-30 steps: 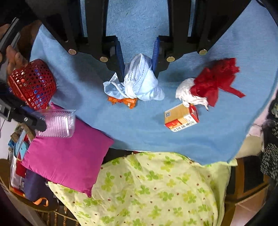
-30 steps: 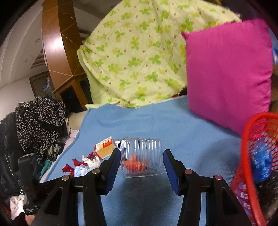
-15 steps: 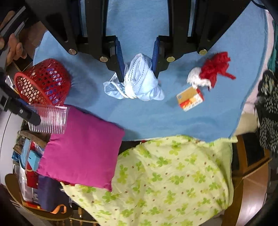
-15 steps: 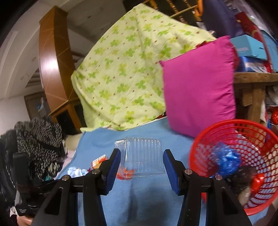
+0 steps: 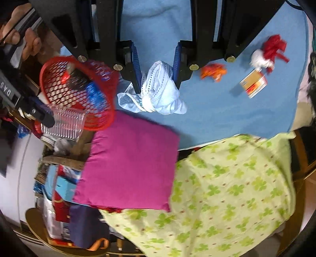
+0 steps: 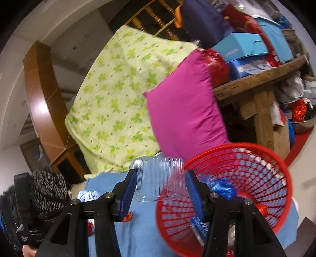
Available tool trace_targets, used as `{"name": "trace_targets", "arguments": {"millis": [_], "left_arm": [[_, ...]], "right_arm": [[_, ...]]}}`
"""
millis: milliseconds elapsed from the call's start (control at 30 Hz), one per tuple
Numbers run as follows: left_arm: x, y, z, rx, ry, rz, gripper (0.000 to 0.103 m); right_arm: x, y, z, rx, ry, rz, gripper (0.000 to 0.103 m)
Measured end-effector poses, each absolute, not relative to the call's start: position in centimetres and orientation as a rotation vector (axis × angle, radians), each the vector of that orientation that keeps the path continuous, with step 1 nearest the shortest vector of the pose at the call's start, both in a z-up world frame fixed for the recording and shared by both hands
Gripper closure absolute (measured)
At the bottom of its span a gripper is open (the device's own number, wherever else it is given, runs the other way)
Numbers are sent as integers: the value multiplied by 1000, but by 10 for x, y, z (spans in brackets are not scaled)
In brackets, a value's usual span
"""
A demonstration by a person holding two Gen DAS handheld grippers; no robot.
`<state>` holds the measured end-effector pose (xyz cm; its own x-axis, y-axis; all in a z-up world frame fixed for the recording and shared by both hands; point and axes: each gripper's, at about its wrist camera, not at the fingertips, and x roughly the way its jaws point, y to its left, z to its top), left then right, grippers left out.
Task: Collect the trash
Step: 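Carry the tray and cloth to the red wastebasket and release them inside, then move both tools back over the remaining trash on the blanket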
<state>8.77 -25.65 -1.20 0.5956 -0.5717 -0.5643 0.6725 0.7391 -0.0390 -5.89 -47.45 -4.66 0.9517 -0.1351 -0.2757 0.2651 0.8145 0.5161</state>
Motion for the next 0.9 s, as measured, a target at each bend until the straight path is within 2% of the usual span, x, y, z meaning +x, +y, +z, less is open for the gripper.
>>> {"name": "trace_targets", "arguments": {"millis": [233, 467, 633, 667, 700, 767, 833, 900], "left_arm": [[80, -328, 0, 231, 556, -838, 72], [92, -369, -23, 211, 652, -905, 71], [100, -375, -41, 157, 715, -966, 62], [101, -376, -42, 148, 720, -985, 57], [100, -376, -42, 143, 716, -998, 48], [99, -374, -40, 137, 688, -1008, 38], [98, -370, -38, 132, 665, -1023, 37], [100, -364, -36, 123, 657, -1029, 36]], "right_arm": [[-80, -515, -51, 670, 190, -272, 49], [-91, -546, -63, 780, 165, -305, 49], [-92, -556, -70, 832, 163, -315, 48], [-92, -556, -71, 838, 163, -317, 47], [-91, -557, -72, 845, 165, -313, 47], [-88, -556, -73, 855, 169, -309, 46], [-85, -555, -73, 857, 179, -301, 46], [-82, -553, -74, 862, 183, -299, 39]]}}
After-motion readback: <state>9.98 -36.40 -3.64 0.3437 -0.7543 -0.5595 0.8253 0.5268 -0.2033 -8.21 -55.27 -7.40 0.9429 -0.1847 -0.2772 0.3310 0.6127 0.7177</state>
